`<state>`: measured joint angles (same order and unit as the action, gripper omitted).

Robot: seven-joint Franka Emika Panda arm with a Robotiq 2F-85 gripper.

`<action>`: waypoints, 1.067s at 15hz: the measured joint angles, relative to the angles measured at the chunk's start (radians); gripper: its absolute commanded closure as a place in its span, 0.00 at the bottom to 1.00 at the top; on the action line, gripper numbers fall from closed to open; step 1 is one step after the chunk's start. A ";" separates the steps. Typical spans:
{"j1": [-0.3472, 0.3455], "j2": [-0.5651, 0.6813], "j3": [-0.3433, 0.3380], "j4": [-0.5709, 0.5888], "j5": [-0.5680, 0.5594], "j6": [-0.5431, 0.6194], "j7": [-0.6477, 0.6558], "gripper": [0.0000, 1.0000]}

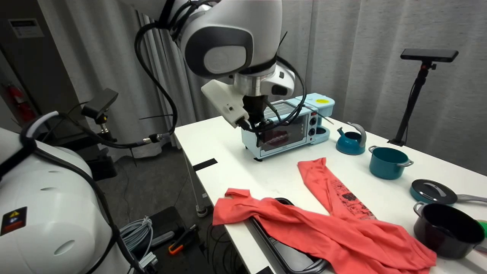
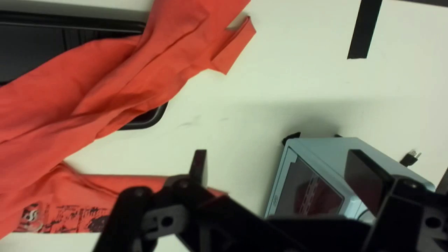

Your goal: Unfold the orange cloth

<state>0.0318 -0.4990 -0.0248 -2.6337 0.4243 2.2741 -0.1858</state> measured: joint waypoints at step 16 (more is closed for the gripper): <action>-0.110 -0.095 -0.056 0.096 -0.167 0.149 0.134 0.00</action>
<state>-0.0780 -0.5935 -0.0809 -2.5377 0.2572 2.4229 -0.0516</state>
